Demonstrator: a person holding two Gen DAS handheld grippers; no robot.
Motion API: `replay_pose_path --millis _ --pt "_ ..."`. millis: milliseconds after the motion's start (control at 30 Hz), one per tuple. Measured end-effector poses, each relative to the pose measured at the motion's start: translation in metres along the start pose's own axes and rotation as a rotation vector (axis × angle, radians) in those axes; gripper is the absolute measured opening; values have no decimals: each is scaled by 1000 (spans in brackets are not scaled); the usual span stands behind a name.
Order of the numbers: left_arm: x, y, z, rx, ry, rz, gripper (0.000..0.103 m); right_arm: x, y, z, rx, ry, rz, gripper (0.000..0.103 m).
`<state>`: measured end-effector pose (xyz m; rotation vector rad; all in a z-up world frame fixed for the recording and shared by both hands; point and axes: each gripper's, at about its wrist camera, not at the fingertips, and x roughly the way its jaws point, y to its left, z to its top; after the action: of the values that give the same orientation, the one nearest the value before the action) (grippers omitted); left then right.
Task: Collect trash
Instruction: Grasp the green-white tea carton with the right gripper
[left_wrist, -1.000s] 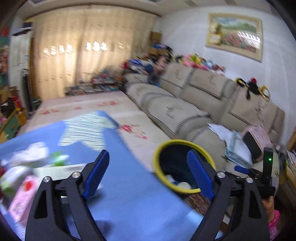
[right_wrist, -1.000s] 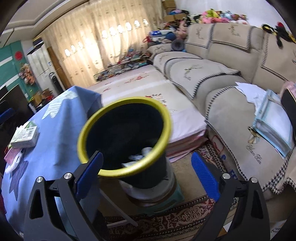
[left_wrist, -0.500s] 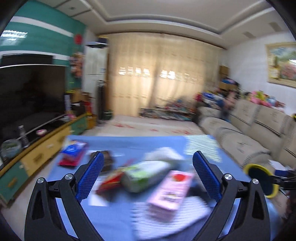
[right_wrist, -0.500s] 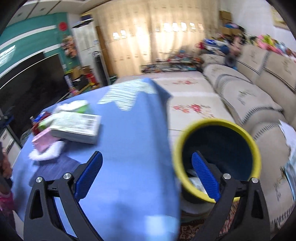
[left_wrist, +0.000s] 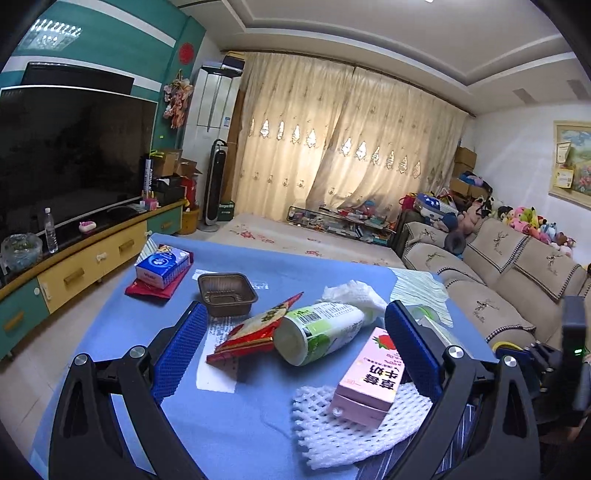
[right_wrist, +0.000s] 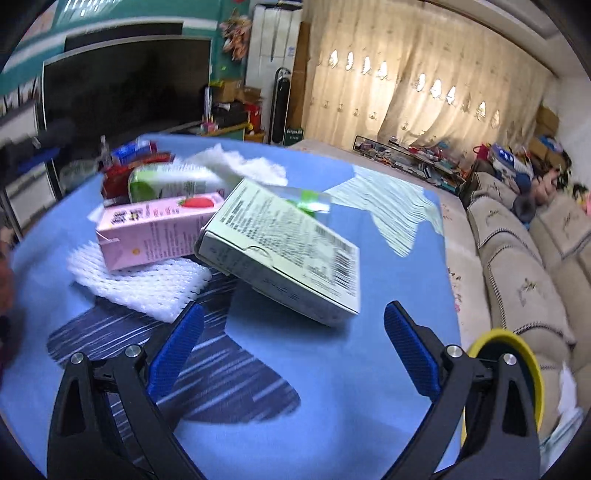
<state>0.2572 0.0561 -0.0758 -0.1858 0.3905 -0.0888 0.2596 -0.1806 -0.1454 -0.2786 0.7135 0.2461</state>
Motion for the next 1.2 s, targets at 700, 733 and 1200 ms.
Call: replay_pose_path --millis 700,733,1200 --pt "-4 -15 -3 10 5 -6 95 23 -17 39 -78 -72 -27 75" --pt "-4 -16 -3 13 5 -5 95 24 -19 41 -77 -66 1 70" --pt "-3 -19 -7 19 6 -1 95 -8 -18 51 -71 -154 64 29"
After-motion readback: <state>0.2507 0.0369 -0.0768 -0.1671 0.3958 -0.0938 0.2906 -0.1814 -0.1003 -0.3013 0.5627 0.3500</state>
